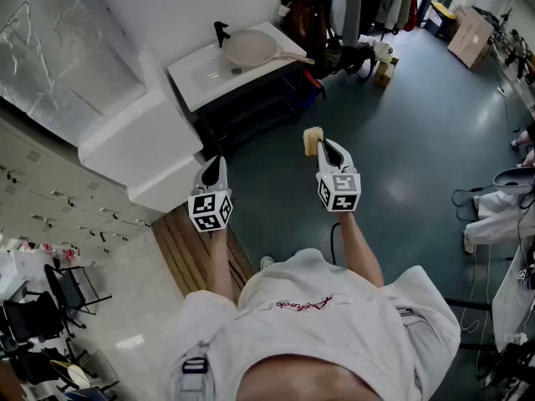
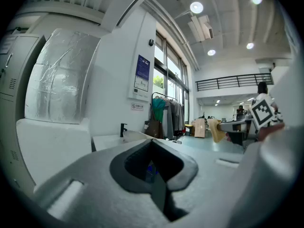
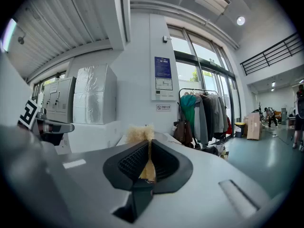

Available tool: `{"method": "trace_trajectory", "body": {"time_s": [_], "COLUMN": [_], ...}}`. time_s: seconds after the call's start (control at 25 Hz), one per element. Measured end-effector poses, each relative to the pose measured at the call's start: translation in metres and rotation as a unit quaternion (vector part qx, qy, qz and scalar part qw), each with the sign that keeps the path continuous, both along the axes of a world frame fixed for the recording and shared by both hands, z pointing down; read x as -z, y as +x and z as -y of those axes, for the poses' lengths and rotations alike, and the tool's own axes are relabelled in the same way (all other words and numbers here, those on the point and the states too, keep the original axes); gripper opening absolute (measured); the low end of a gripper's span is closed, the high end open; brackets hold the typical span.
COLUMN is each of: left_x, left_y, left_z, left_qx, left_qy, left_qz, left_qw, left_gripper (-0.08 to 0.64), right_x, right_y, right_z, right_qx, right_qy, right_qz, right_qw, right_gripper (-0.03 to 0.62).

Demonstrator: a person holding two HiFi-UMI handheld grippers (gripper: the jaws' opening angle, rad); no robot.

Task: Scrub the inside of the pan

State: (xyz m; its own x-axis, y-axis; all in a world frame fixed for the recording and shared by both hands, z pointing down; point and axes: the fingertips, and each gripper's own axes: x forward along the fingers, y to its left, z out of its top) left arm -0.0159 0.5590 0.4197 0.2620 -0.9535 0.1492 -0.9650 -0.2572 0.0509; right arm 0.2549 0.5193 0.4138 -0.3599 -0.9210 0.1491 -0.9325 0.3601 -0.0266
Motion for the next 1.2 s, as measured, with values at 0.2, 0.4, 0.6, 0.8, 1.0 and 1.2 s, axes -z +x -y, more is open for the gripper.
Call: {"method": "trace_trajectory", "body": {"time_s": [0.2,0.4,0.6,0.8,1.0,1.2], "left_x": [-0.002,-0.002,-0.003,-0.005,-0.009,-0.016], "left_y": [0.007,0.022,0.041,0.057,0.068,0.078], "left_z": [-0.002,-0.002,0.001,0.004,0.004,0.009], "left_qx": [0.002,-0.001,-0.001,0.003,0.013,0.014], "left_qy": [-0.003,-0.002,-0.002,-0.008,-0.011,-0.015], "left_qz": [-0.001,-0.007,-0.004,0.01,0.007,0.007], "left_qw": [1.0,1.0,1.0,0.9999,0.9998,0.9998], "left_gripper": [0.0,0.0,0.0,0.0,0.0,0.0], "right_x": [-0.001,-0.002,-0.007,-0.014,-0.02,-0.026], "right_y": [0.003,0.012,0.022,0.036,0.045,0.052], "right_z": [-0.003,-0.004,-0.001,0.004,0.007,0.015], "right_qx": [0.007,0.021,0.032,0.038,0.049,0.052], "right_qy": [-0.002,0.0,-0.005,-0.013,-0.017,-0.018], "right_qz": [-0.002,0.004,0.002,0.004,0.004,0.007], "right_qw": [1.0,1.0,0.999,0.999,0.999,0.998], "right_gripper": [0.028,0.028,0.028,0.028,0.028,0.028]}}
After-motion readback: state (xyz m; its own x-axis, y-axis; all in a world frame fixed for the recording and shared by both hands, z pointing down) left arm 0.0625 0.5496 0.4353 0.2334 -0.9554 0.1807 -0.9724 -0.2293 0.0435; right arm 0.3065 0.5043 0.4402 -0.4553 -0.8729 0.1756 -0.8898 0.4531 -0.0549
